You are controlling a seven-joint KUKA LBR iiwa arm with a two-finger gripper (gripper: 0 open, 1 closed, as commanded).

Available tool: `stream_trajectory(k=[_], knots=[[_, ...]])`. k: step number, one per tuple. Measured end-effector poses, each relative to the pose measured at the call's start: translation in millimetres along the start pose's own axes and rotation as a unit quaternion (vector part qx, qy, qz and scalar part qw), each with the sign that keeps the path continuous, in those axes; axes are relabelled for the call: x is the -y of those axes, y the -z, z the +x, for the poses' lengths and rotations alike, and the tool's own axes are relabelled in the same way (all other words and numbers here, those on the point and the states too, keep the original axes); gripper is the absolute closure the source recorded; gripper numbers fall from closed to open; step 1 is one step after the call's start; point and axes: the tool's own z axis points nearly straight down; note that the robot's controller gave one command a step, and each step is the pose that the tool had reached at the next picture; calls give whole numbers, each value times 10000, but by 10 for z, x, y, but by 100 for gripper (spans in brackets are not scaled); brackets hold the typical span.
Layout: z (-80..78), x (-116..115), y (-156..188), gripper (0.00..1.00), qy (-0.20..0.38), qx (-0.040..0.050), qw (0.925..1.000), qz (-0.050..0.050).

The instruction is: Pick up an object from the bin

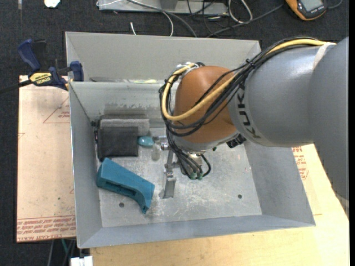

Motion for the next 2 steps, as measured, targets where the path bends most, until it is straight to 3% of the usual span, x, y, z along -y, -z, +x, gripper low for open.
stream_trajectory(k=[1, 2], knots=[[86, 580, 210, 0, 520, -26, 9986, 5], [-1, 427, 27, 0, 290, -19, 9996, 16]])
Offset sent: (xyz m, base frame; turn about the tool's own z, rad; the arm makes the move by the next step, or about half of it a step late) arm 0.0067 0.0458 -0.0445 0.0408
